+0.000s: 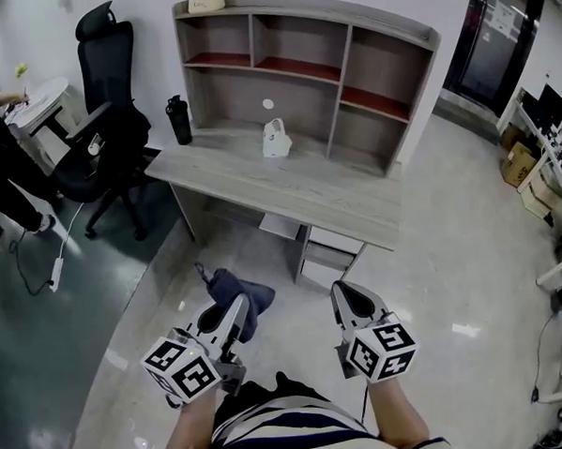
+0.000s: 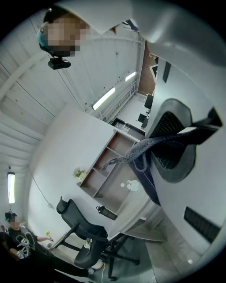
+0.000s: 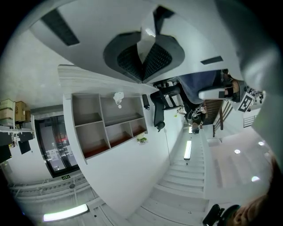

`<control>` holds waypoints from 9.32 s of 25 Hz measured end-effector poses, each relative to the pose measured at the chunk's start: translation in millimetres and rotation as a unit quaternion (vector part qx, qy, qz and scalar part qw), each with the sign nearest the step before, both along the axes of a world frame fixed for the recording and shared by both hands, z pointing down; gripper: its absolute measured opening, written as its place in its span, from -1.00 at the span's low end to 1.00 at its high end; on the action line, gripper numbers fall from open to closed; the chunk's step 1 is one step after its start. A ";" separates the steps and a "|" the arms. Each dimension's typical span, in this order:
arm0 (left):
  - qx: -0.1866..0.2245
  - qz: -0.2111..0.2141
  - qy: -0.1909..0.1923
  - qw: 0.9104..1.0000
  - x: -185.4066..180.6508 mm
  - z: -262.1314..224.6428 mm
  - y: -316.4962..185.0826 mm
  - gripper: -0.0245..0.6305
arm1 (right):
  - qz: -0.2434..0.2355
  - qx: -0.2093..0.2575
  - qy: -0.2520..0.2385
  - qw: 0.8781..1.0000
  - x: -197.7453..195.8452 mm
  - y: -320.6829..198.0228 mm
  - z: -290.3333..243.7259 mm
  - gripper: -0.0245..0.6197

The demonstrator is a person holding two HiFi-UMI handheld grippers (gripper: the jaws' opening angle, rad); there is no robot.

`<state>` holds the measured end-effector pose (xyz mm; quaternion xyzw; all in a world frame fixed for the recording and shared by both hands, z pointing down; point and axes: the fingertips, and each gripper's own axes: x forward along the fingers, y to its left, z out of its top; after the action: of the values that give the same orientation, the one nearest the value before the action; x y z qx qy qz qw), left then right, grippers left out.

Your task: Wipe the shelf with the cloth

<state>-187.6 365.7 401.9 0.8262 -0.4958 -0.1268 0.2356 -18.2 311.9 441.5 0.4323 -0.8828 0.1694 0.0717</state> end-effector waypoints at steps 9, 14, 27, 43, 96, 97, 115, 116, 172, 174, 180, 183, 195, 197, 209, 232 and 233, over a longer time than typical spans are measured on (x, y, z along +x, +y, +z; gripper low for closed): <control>-0.006 0.009 -0.002 1.000 22.8 4.5 -5.7 -0.82 | -0.007 -0.021 -0.019 1.000 18.2 -5.9 9.8 -0.84; -0.005 0.016 -0.014 1.000 25.5 8.3 -18.7 -0.82 | -0.002 -0.034 -0.023 0.999 21.3 -12.9 15.5 -0.84; 0.019 0.089 0.021 0.996 42.6 0.5 -122.9 -0.82 | 0.043 -0.033 -0.014 0.998 26.6 -89.1 6.4 -0.84; 0.049 0.201 0.074 0.976 63.4 -16.6 -247.4 -0.82 | 0.137 -0.021 -0.010 0.990 43.6 -194.6 -6.7 -0.84; 0.221 0.147 -0.105 0.958 286.1 -160.4 -553.8 -0.82 | 0.053 0.062 -0.056 0.995 183.8 -443.8 -70.3 -0.84; 0.226 0.150 -0.106 0.957 285.7 -164.0 -557.5 -0.82 | 0.055 0.062 -0.058 0.995 179.6 -445.6 -70.6 -0.84; 0.392 0.180 -0.101 0.897 346.3 -208.7 -593.6 -0.82 | 0.126 0.044 -0.037 0.990 184.2 -433.3 -60.0 -0.84; 0.397 0.189 -0.094 0.893 350.6 -210.0 -595.3 -0.82 | 0.130 0.043 -0.034 0.990 187.0 -431.6 -59.6 -0.84; 0.155 0.371 -0.102 0.910 395.0 -108.0 -598.2 -0.82 | 0.138 0.013 0.001 0.990 189.9 -409.4 -35.7 -0.84; 0.149 0.377 -0.104 0.908 394.4 -103.7 -595.3 -0.82 | 0.134 0.016 0.000 0.991 188.6 -409.0 -35.7 -0.84; 0.138 0.392 -0.099 0.904 392.3 -92.9 -587.5 -0.82 | 0.133 0.014 -0.002 0.991 185.2 -406.9 -36.8 -0.84; 0.132 0.396 -0.103 0.903 392.0 -87.1 -584.6 -0.82 | 0.130 0.015 -0.003 0.991 183.5 -405.3 -36.6 -0.84; 0.115 0.420 -0.151 0.887 389.4 -66.6 -571.0 -0.82 | 0.114 0.019 -0.005 0.993 178.7 -404.0 -38.2 -0.84; 0.117 0.401 -0.142 0.897 382.4 -69.3 -574.3 -0.82 | 0.110 0.019 -0.006 0.994 175.8 -404.3 -38.7 -0.84; 0.266 0.092 -0.146 0.948 266.8 -156.0 -599.0 -0.82 | 0.054 0.021 -0.015 0.998 148.2 -412.4 -38.3 -0.84; 0.361 -0.217 -0.524 0.740 216.8 -223.0 -605.1 -0.82 | 0.027 0.018 -0.025 0.999 155.7 -414.7 -34.2 -0.84; 0.358 -0.216 -0.537 0.733 217.3 -222.4 -608.8 -0.82 | 0.029 0.018 -0.025 0.999 157.4 -414.8 -34.2 -0.84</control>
<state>29.7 -243.1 179.5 0.6504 -0.6231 0.1220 -0.4170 139.2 -102.9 407.3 0.4548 -0.8741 0.1664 0.0369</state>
